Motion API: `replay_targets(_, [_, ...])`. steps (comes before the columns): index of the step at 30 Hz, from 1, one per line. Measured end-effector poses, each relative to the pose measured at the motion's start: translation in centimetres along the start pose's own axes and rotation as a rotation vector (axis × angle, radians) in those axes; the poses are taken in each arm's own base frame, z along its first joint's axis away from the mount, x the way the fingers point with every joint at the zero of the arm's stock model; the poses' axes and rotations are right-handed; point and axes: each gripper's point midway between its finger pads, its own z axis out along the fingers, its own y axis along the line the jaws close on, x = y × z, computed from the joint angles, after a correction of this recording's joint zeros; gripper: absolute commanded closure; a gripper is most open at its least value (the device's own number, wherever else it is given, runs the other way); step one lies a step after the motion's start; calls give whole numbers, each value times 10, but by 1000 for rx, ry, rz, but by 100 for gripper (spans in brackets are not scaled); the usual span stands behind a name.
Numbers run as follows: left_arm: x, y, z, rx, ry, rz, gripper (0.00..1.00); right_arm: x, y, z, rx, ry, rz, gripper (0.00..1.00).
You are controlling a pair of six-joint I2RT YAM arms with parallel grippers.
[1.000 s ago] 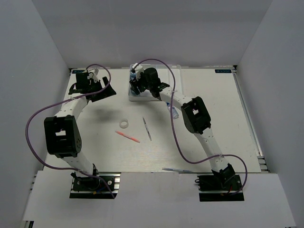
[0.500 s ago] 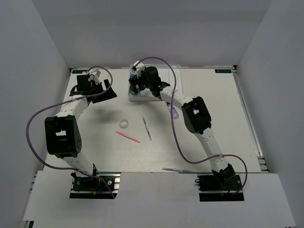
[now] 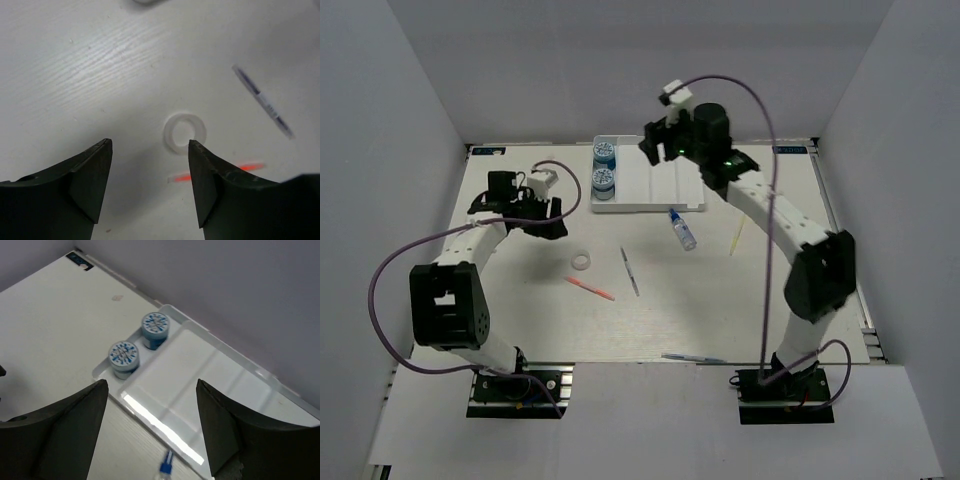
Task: Sort the stationery into containers
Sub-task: Place the stationery in the storage box, then pick up the stationery from the center of the board.
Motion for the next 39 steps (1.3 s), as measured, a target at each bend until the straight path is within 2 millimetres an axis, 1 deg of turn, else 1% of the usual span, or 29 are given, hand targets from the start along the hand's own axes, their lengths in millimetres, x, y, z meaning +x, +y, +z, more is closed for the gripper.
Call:
replay_targets(2, [14, -3, 2, 19, 56, 53, 30, -16, -19, -42, 48, -26, 6, 24])
replay_targets(4, [29, -4, 7, 33, 115, 93, 31, -14, -37, -80, 97, -21, 20, 24])
replay_targets(5, [37, -4, 10, 37, 145, 107, 31, -7, -45, -96, 122, -11, 28, 24])
replay_targets(6, [43, -4, 13, 42, 172, 118, 31, 5, -49, -109, 141, 9, 37, 24])
replay_targets(7, [49, -5, 16, 47, 197, 128, 31, 19, -50, -122, 152, 39, 49, 24])
replay_targets(8, [55, -6, 20, 52, 220, 137, 32, 38, -49, -132, 157, 77, 64, 24])
replay_targets(11, [67, -14, 30, 75, 273, 157, 34, 87, -44, -155, 165, 183, 104, 24])
replay_targets(12, [70, -18, 33, 83, 288, 163, 35, 99, -43, -161, 166, 212, 116, 24])
replay_targets(14, [73, -24, 39, 98, 311, 178, 36, 117, -46, -173, 181, 253, 138, 24])
replay_targets(16, [73, -28, 46, 99, 325, 199, 37, 125, -52, -184, 202, 269, 156, 24])
replay_targets(18, [74, -30, 50, 90, 337, 218, 39, 126, -57, -192, 219, 265, 170, 24])
replay_targets(20, [75, -32, 55, 79, 352, 233, 43, 125, -62, -197, 235, 258, 183, 24])
replay_targets(22, [79, -32, 60, 61, 373, 243, 49, 126, -64, -200, 240, 257, 190, 25])
replay_targets(24, [84, -29, 66, 40, 402, 247, 54, 129, -66, -201, 243, 263, 199, 27])
replay_targets(25, [83, -28, 68, 29, 410, 252, 61, 129, -67, -201, 243, 263, 203, 29])
replay_targets(26, [81, -27, 69, 17, 409, 253, 63, 130, -68, -201, 245, 264, 204, 33])
replay_targets(29, [77, -25, 72, -5, 415, 261, 71, 134, -68, -202, 243, 272, 211, 34])
replay_targets(31, [73, -26, 72, -13, 414, 264, 73, 143, -66, -203, 241, 289, 220, 34])
replay_targets(33, [63, -29, 72, -21, 401, 267, 78, 156, -63, -204, 237, 319, 233, 35])
replay_targets(34, [55, -32, 72, -23, 388, 270, 79, 163, -61, -204, 235, 336, 240, 34])
replay_targets(35, [42, -36, 72, -25, 370, 277, 82, 169, -60, -204, 232, 350, 247, 35])
replay_targets(36, [26, -41, 72, -29, 343, 285, 83, 174, -59, -204, 230, 362, 254, 35])
replay_targets(38, [-16, -54, 69, -31, 269, 314, 84, 181, -57, -204, 226, 381, 265, 35])
replay_targets(39, [-42, -63, 68, -30, 221, 333, 84, 184, -56, -205, 225, 386, 270, 35])
